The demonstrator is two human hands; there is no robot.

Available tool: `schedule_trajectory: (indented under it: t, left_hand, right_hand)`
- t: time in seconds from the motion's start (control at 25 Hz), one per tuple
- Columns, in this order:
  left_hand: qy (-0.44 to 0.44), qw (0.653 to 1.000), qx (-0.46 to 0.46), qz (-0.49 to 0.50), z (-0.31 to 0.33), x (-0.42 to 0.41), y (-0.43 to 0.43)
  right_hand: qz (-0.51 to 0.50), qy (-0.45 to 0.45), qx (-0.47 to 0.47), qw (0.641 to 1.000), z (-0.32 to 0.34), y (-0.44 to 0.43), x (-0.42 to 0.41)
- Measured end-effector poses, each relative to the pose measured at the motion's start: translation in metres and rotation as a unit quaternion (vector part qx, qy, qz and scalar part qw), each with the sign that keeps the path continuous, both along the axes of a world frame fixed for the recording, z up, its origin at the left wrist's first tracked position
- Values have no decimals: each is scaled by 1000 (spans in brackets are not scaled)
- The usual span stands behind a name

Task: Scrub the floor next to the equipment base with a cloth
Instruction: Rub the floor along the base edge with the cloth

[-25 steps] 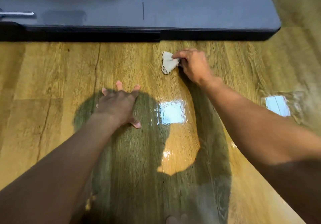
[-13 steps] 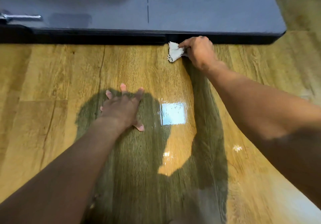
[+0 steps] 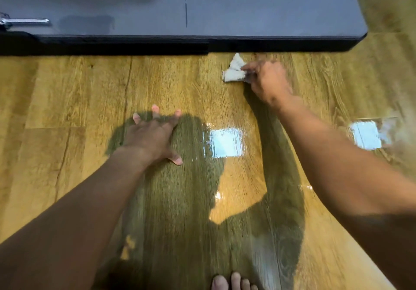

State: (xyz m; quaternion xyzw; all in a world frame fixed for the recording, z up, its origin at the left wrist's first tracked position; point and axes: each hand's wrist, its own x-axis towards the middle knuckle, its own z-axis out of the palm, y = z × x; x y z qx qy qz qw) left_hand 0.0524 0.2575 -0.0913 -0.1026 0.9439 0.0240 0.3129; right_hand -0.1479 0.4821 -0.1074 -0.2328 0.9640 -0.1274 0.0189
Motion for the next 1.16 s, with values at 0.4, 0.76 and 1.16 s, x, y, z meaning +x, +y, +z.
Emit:
schedule_trajectory:
  t: [0.4, 0.76, 1.16]
  left_hand:
    - [-35, 999, -2, -12, 14, 0, 5]
    - [-12, 995, 3, -102, 24, 6, -5]
    - [-14, 984, 71, -163, 8, -39, 33]
  right_hand:
    - [32, -31, 33, 998, 9, 20, 45]
    - [-34, -94, -28, 995, 7, 40, 111]
    - [8, -108, -18, 994, 15, 83, 224]
